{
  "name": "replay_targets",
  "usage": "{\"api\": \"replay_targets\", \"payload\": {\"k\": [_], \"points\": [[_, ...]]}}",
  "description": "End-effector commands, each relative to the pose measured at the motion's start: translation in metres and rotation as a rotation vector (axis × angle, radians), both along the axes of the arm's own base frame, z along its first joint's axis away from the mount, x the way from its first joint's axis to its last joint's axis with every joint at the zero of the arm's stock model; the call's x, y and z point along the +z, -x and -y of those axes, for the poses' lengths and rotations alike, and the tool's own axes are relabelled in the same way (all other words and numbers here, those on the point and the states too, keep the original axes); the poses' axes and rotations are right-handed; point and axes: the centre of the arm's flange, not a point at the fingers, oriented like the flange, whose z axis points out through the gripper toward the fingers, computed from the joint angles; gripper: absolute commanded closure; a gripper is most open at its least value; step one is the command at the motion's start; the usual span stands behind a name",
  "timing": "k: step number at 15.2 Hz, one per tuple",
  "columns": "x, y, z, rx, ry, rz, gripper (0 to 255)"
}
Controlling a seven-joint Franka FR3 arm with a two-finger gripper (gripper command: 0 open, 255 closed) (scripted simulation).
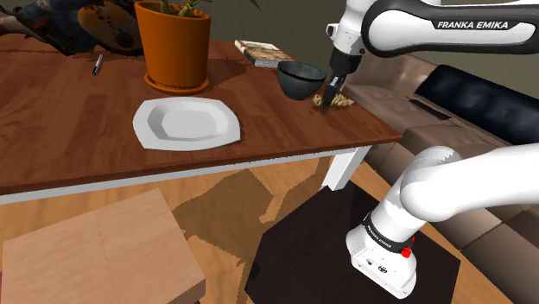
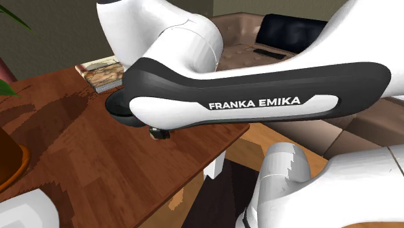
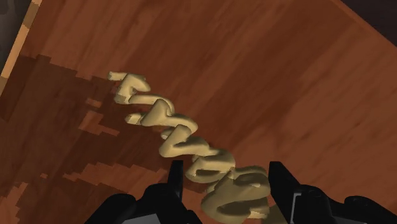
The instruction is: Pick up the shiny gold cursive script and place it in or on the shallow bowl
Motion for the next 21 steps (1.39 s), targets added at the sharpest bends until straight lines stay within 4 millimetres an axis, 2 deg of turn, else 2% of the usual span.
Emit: {"api": "replay_targets", "payload": {"k": [1, 21], "points": [[0.011, 0.001, 0.0, 0.0, 0.0, 0.0, 255], [0.117, 0.001, 0.0, 0.0, 0.0, 0.0, 255]]}}
